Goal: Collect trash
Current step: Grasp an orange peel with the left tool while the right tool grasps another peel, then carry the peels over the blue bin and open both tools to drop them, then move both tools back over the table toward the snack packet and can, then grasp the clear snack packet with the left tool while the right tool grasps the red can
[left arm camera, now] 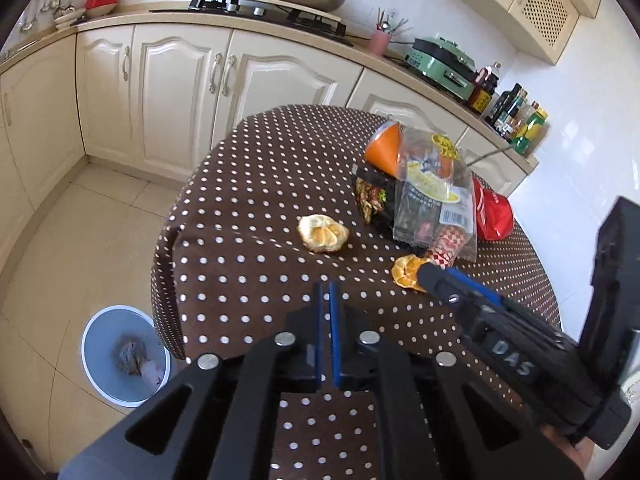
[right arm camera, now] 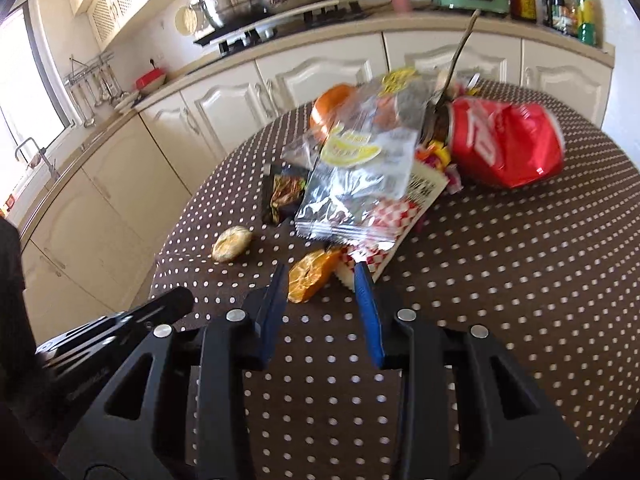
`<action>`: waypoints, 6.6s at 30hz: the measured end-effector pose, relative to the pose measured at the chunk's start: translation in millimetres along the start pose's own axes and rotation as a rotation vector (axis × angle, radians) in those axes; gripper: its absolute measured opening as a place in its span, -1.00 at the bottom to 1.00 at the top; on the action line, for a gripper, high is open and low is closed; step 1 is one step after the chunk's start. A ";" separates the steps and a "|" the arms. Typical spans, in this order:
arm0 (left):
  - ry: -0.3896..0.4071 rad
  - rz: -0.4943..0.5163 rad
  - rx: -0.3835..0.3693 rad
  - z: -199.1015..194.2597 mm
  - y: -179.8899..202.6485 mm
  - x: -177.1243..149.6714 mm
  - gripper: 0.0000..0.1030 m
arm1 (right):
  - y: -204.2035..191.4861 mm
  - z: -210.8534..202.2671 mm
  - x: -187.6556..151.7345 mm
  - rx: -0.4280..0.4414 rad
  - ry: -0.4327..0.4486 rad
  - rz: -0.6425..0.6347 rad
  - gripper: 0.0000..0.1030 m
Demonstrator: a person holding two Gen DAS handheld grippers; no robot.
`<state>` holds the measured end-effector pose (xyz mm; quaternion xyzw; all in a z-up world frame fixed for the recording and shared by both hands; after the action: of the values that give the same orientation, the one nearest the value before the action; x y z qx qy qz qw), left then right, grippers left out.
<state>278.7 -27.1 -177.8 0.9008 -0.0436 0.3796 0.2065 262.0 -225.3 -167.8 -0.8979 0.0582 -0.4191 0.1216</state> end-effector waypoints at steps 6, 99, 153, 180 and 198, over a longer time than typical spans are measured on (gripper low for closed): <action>0.013 -0.004 0.006 0.7 -3.3 5.5 -0.38 | -1.8 9.1 0.0 0.041 -0.035 0.002 -0.85; 0.022 -0.467 0.441 -58.6 -323.1 -36.8 -0.04 | -292.9 150.9 -89.2 0.361 -0.134 -0.351 -0.86; 0.027 0.219 0.056 24.6 115.7 40.5 0.07 | 112.7 -82.4 44.5 -0.153 0.327 0.145 0.03; -0.039 0.235 0.067 105.1 147.2 74.7 -0.72 | 197.6 16.4 84.9 -0.159 0.107 0.237 0.35; 0.163 0.113 -0.066 24.1 125.1 88.4 -0.97 | 165.3 -58.0 87.8 -0.149 0.316 0.173 -0.45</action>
<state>327.9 -143.9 -88.5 0.8556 -0.0896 0.4612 0.2172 273.4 -412.5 -111.2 -0.8192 0.1843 -0.5372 0.0799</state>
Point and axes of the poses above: each gripper's, at about its wrist camera, not at the fingertips, and z roughly the way its jaws point, y to its right, x to its top, the point moved 2 cm from there along z, roughly the way its jaws point, and after that the axes turned 6 degrees about y, right-handed, at the moved point
